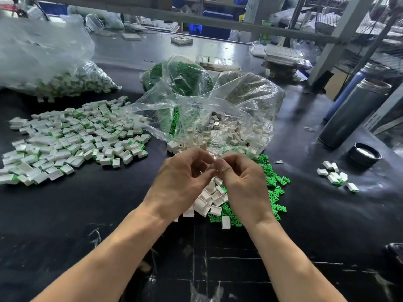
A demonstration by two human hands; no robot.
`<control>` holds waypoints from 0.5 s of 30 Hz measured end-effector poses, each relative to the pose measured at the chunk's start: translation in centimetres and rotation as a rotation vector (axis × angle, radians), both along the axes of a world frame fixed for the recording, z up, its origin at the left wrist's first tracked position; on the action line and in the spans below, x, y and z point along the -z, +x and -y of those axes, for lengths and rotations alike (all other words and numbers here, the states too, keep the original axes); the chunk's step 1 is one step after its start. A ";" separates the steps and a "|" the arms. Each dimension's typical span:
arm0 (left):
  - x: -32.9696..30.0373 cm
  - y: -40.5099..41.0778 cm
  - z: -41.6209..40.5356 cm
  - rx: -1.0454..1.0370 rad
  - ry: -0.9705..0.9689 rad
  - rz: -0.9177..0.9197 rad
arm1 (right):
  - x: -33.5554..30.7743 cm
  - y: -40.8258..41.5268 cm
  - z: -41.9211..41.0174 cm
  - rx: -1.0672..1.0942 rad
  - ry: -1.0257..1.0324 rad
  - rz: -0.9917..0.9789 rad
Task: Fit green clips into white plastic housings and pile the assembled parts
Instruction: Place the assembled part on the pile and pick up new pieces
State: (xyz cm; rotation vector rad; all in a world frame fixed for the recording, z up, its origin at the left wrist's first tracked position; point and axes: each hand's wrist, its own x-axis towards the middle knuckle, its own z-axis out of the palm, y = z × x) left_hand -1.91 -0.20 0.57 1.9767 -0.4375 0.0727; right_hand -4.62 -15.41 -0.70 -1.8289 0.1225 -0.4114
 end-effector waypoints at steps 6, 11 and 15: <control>0.2 1.3 -1.8 -0.099 0.317 0.072 | -0.2 0.0 0.4 0.076 -0.046 -0.032; 0.1 3.2 -4.1 -0.355 0.520 0.084 | -0.5 0.1 1.3 0.131 -0.008 -0.047; -0.2 4.2 -5.7 -0.482 0.707 0.018 | -0.6 0.0 2.3 0.206 -0.038 -0.033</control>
